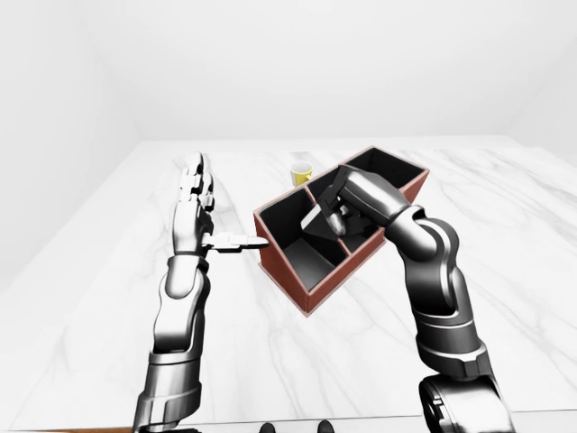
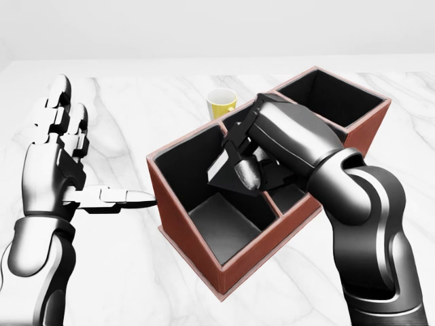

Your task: Pick up the book and place it in the left compartment of the caddy.

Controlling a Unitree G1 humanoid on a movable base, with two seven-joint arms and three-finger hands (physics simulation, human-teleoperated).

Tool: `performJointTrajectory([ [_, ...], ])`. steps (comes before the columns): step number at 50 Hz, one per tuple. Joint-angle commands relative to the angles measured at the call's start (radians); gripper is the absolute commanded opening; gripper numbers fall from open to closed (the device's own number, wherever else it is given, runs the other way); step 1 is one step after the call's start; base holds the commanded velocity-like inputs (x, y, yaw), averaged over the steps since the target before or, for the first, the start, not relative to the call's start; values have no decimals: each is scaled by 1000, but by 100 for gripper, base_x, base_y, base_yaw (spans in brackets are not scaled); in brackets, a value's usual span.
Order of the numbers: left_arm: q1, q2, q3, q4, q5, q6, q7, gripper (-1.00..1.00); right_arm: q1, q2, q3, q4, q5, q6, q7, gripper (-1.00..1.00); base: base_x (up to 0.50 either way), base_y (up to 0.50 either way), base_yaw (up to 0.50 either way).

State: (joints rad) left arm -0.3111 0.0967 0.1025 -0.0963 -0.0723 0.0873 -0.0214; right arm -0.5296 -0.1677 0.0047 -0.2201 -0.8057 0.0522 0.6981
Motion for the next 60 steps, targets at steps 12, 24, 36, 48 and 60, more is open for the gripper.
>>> performJointTrajectory([
  [12,-4,8,9,13,-10,0,0,100,-158,70,55,237,-83,-104,0,-100,0,0,0],
  [24,-4,11,11,9,-13,0,0,100,-202,99,80,398,-126,-139,0,-100,0,0,0],
  [36,4,12,14,8,-15,0,0,100,-200,97,79,470,-179,-139,0,-100,0,0,0],
  [48,9,9,11,12,-11,0,-2,100,-238,76,73,577,-228,-139,0,-100,0,0,0],
  [60,5,8,10,22,-11,0,-2,100,-333,75,80,802,-270,-139,-90,-100,0,0,0],
])
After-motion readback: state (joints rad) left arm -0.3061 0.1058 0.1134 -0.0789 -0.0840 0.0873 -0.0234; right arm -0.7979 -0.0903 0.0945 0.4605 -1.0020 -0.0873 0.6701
